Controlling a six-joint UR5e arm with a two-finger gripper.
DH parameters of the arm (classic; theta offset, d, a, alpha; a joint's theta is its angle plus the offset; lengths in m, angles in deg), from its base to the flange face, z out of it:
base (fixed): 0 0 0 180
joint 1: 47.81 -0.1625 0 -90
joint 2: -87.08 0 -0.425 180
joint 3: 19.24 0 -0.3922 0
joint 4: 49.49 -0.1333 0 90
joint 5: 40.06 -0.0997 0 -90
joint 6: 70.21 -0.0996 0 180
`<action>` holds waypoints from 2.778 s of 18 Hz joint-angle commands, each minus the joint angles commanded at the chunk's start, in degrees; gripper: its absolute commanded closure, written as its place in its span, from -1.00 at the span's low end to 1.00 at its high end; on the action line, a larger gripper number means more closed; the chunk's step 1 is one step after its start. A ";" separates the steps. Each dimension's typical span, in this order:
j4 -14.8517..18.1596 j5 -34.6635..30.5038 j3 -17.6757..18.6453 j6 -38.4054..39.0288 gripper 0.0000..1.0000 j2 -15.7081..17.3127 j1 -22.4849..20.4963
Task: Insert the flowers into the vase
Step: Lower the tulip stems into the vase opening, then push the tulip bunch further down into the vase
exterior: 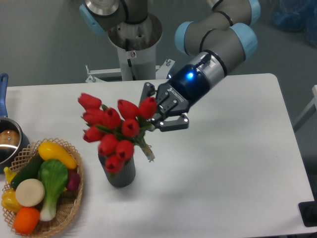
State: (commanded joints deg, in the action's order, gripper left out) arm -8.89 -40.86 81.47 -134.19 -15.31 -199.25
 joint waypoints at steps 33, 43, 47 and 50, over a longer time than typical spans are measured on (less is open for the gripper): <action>0.09 2.48 13.98 -15.64 0.63 -0.96 3.69; 0.09 2.48 13.98 -24.17 0.63 -7.37 3.87; 0.09 2.39 13.98 -26.46 0.63 -8.87 3.78; 0.18 2.39 14.07 -26.55 0.63 -8.87 3.43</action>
State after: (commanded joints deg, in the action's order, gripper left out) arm -8.71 -38.48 95.54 -160.74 -24.19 -195.82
